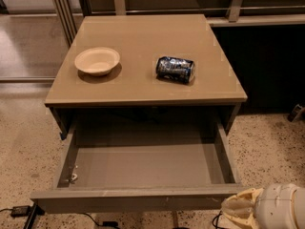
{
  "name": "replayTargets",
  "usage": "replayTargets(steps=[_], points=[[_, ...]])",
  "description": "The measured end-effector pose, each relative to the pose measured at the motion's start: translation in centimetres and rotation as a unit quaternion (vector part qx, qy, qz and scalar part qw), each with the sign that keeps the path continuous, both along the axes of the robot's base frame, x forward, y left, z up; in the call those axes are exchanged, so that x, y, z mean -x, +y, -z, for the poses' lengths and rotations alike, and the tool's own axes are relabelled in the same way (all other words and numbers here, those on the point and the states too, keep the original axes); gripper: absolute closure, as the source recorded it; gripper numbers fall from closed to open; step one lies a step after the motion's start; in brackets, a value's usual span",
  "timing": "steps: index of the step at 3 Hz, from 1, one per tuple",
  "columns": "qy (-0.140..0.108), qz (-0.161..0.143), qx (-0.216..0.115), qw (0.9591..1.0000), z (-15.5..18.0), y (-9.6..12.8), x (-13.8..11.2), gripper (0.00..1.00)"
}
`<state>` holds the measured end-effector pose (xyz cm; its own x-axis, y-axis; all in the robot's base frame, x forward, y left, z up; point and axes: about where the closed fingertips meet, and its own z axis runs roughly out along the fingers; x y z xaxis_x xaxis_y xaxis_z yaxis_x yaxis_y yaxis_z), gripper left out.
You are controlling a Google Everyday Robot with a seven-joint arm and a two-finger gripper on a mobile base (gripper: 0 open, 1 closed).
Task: Close top drawer
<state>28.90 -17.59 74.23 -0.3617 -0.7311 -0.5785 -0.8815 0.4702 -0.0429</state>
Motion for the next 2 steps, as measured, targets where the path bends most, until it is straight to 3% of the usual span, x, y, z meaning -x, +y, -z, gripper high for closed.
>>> replayTargets(steps=[1, 2], points=[[0.024, -0.018, 0.005, 0.9995, 3.39, 1.14, 0.62, 1.0], [0.027, -0.023, 0.005, 0.9994, 4.39, 1.81, 0.18, 1.0]])
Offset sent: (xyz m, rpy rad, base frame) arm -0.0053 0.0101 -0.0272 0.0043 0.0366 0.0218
